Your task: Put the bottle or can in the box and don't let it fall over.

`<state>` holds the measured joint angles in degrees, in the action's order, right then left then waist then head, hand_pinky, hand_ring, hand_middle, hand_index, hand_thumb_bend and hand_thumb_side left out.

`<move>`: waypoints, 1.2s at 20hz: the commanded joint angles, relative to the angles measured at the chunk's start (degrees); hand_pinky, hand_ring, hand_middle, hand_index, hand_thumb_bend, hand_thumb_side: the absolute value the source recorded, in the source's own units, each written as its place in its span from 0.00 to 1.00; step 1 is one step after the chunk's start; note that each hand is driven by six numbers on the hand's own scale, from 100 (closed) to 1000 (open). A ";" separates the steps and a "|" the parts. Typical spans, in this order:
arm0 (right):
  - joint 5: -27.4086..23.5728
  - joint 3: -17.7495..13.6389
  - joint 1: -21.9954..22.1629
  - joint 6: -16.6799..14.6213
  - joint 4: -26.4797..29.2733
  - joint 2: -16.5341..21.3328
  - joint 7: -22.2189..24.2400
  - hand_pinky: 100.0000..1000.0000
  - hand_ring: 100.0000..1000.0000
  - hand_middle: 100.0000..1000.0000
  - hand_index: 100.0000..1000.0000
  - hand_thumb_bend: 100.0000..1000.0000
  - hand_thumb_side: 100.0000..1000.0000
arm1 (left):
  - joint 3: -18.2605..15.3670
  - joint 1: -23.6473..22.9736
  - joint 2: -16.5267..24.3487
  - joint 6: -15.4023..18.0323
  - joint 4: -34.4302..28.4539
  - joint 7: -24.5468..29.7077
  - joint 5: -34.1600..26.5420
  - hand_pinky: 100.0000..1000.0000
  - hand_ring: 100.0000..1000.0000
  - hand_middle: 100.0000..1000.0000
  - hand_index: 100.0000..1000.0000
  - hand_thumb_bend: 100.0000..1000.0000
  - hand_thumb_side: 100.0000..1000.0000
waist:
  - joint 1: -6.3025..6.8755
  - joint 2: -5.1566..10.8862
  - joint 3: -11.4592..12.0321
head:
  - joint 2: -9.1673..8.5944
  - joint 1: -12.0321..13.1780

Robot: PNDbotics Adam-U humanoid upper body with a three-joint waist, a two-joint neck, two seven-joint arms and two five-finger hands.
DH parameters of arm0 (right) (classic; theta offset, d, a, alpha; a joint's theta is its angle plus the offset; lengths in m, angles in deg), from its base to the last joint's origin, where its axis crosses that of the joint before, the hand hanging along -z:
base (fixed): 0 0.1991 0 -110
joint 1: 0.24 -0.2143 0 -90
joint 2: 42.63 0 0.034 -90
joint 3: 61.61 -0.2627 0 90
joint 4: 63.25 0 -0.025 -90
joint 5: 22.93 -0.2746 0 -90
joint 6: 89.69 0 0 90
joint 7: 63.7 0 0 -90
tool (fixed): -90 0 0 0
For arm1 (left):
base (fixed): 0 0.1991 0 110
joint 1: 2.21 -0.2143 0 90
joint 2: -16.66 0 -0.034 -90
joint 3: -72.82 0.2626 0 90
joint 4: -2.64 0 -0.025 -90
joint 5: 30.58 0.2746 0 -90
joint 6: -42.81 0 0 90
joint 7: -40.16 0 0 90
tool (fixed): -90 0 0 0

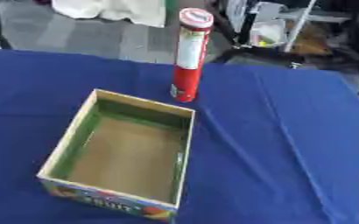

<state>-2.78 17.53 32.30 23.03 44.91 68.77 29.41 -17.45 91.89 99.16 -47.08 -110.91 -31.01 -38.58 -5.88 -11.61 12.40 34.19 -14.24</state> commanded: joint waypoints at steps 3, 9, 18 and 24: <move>1.37 -0.05 -1.20 -0.60 -0.71 0.14 0.96 0.88 0.89 0.88 0.98 0.00 0.80 | -0.17 0.68 0.41 0.09 -1.04 0.06 -0.24 0.40 0.75 0.57 0.57 0.16 0.83 | 0.07 0.61 0.11 | 0.20 -0.26; 2.45 0.31 -1.67 -1.24 -1.73 -1.29 2.23 0.88 0.89 0.88 0.98 0.00 0.81 | -0.15 0.80 0.38 0.10 -1.04 0.03 -0.21 0.40 0.75 0.57 0.57 0.16 0.83 | -0.15 0.51 0.25 | 0.16 -0.46; 10.07 1.98 -3.27 -5.07 -12.63 -6.86 9.18 0.88 0.90 0.89 0.99 0.00 0.93 | 0.00 1.05 0.31 0.21 -1.04 0.03 -0.25 0.40 0.75 0.58 0.58 0.16 0.83 | -0.21 0.58 1.01 | -0.05 -1.27; 17.01 1.24 -3.98 -7.95 -21.88 -9.63 13.03 0.88 0.90 0.89 0.99 0.00 1.00 | 0.03 1.12 0.27 -0.01 -1.04 0.08 -0.32 0.39 0.75 0.58 0.58 0.16 0.84 | -0.45 0.59 1.32 | -0.24 -1.38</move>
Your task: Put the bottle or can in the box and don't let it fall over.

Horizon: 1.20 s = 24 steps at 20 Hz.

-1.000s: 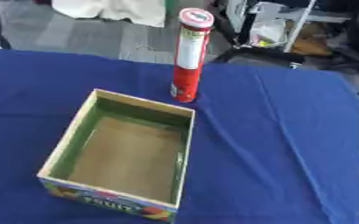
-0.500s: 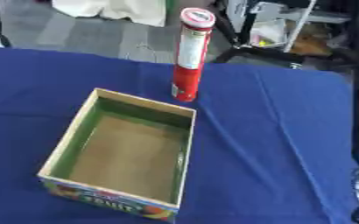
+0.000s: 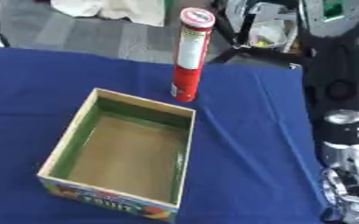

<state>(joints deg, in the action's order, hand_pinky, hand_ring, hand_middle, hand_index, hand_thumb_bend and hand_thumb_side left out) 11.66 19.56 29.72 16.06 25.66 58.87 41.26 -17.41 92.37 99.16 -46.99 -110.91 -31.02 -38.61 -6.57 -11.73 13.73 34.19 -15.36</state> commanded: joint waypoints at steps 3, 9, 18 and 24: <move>5.41 -1.01 -1.55 -2.17 -5.80 -0.55 2.28 0.88 0.90 0.89 0.99 0.00 1.00 | 0.05 0.74 0.24 -0.24 -1.04 0.17 -0.28 0.39 0.75 0.58 0.58 0.16 0.84 | 0.11 0.63 0.13 | -0.24 -0.25; 9.83 -0.99 -1.65 -4.30 -10.31 -1.71 3.90 0.87 0.90 0.88 0.98 0.00 1.00 | 0.06 0.79 0.21 -0.34 -1.04 0.18 -0.17 0.39 0.75 0.58 0.58 0.16 0.84 | 0.00 0.41 0.42 | -0.26 -0.25; 14.81 -0.71 -1.58 -7.00 -15.40 -2.93 4.71 0.85 0.90 0.88 0.98 0.00 1.00 | 0.11 0.87 0.18 -0.28 -1.04 0.23 -0.01 0.39 0.76 0.58 0.58 0.16 0.84 | -0.05 0.20 0.70 | -0.30 -0.45; 15.68 -0.69 -1.43 -8.08 -17.91 -3.47 5.89 0.86 0.90 0.89 0.98 0.00 1.00 | 0.13 0.95 0.16 -0.35 -1.04 0.28 -0.06 0.39 0.76 0.58 0.58 0.16 0.84 | -0.09 0.24 0.69 | -0.47 -0.69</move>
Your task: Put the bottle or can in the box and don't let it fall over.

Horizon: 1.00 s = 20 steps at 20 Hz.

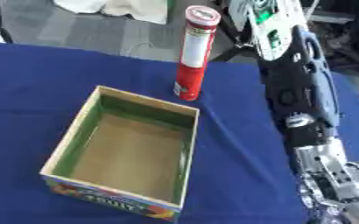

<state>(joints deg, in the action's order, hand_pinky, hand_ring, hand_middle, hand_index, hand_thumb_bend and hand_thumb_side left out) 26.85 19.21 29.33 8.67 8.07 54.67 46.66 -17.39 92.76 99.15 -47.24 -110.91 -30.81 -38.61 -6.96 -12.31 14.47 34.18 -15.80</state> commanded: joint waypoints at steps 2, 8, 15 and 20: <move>0.50 -0.23 -0.91 -1.22 -0.83 0.46 0.96 0.86 0.90 0.89 0.99 0.00 1.00 | 0.15 0.59 0.12 -0.14 -1.04 0.11 -0.09 0.39 0.76 0.58 0.58 0.16 0.84 | 0.34 0.91 -0.07 | -0.98 -0.30; 1.30 0.00 -0.46 -2.36 -2.12 -0.59 1.96 0.87 0.91 0.90 0.99 0.00 1.00 | 0.21 0.63 0.01 -0.12 -1.04 0.17 -0.45 0.39 0.75 0.58 0.58 0.16 0.83 | 0.76 1.35 -0.03 | -4.43 -2.27; 2.55 0.46 -0.33 -3.78 -3.67 -1.35 3.25 0.87 0.92 0.90 1.00 0.00 1.00 | 0.30 0.79 -0.02 0.03 -1.04 0.31 -0.85 0.39 0.75 0.58 0.58 0.16 0.83 | 1.30 1.49 0.21 | -5.41 -3.05; 3.53 0.77 -0.28 -5.05 -4.73 -1.57 3.92 0.87 0.92 0.90 1.00 0.00 1.00 | 0.32 0.86 -0.03 0.06 -1.04 0.38 -0.79 0.39 0.75 0.58 0.58 0.16 0.83 | 1.33 1.22 0.26 | -5.28 -3.02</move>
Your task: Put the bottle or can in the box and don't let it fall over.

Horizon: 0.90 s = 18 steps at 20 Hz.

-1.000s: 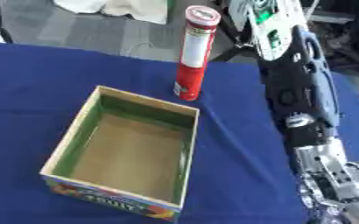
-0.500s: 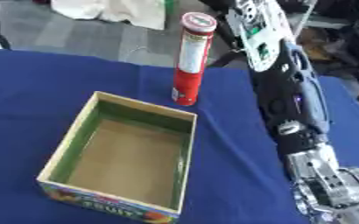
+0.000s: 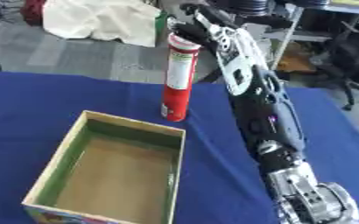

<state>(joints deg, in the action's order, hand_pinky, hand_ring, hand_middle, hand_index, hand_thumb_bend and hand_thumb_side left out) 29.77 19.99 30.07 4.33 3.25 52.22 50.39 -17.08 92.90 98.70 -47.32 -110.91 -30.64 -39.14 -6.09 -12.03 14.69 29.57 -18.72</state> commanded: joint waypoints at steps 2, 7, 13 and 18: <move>0.82 0.08 -1.00 -1.24 -0.13 0.79 0.38 0.87 0.92 0.91 1.00 0.00 1.00 | 0.01 0.73 0.43 0.14 -1.04 0.22 -0.20 0.39 0.75 0.58 0.58 0.16 0.83 | 0.43 0.80 0.05 | -0.54 -0.08; 1.64 0.30 -0.98 -2.06 -0.19 0.72 0.12 0.86 0.93 0.91 1.00 0.00 1.00 | 0.06 0.74 0.38 -0.04 -1.04 0.32 0.08 0.39 0.75 0.58 0.58 0.16 0.84 | 0.20 0.51 0.14 | -0.25 0.19; 4.28 0.26 -1.13 -2.28 0.66 1.07 -2.06 0.86 0.94 0.91 0.99 0.00 1.00 | 0.14 0.72 0.33 -0.15 -1.04 0.45 0.40 0.39 0.75 0.58 0.58 0.16 0.85 | -0.01 0.17 0.29 | 0.01 0.33; 5.62 0.01 -1.45 -2.06 3.70 1.23 -3.88 0.88 0.96 0.92 1.00 0.00 1.00 | 0.19 0.74 0.32 -0.15 -1.04 0.54 0.61 0.39 0.75 0.58 0.58 0.16 0.85 | -0.09 -0.19 0.46 | -0.18 0.35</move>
<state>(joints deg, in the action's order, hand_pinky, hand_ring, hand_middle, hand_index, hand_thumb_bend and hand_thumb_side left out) 34.81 20.34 30.04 2.16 4.93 51.80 47.15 -17.03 92.99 98.70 -47.66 -110.91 -30.28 -38.60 -6.54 -12.94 15.18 29.64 -18.34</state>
